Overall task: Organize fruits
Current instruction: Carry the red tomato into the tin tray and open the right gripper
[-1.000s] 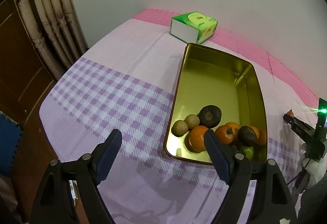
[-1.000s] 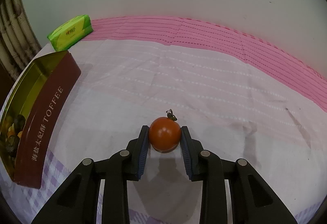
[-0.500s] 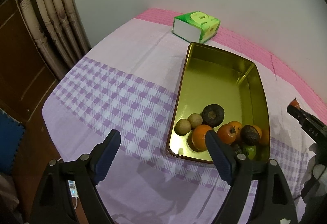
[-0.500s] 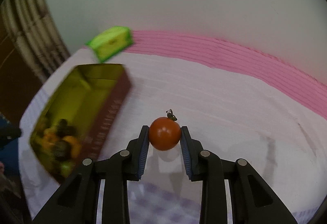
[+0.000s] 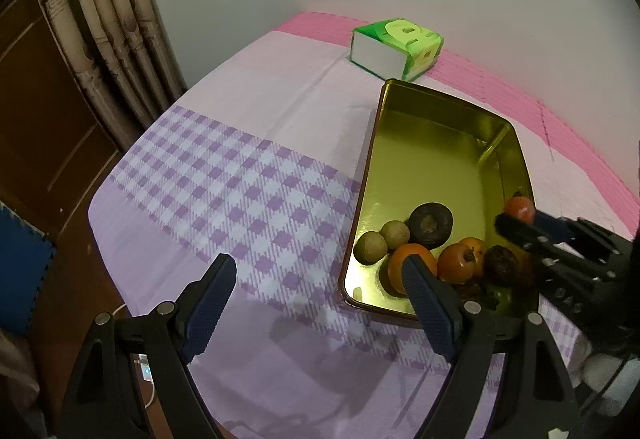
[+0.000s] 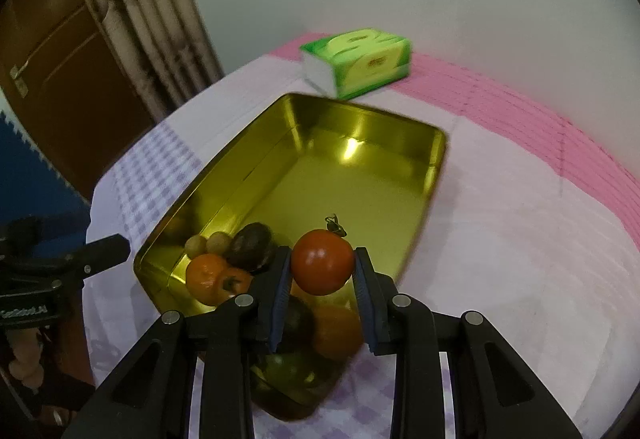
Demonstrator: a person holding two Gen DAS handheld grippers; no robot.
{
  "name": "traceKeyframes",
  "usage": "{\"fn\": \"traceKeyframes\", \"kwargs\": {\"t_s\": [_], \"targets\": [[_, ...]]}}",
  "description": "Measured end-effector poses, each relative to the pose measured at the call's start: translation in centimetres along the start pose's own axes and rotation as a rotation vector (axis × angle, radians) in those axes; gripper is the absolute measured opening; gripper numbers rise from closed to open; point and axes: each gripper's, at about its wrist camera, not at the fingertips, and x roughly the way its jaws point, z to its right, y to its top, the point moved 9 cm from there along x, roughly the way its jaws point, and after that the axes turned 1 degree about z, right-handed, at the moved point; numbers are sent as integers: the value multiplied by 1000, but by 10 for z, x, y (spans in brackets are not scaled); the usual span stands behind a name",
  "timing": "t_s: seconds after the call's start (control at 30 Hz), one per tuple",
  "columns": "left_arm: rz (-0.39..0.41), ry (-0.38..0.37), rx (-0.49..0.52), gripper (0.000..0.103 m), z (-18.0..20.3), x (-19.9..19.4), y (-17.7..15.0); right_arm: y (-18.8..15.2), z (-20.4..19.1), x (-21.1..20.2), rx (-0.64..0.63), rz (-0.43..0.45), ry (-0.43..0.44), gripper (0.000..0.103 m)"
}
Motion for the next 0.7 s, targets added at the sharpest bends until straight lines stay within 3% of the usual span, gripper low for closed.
{"fn": "traceKeyframes", "kwargs": {"t_s": [0.7], "targets": [[-3, 0, 26, 82, 6, 1, -3, -7, 0, 25, 26, -49, -13, 33]]}}
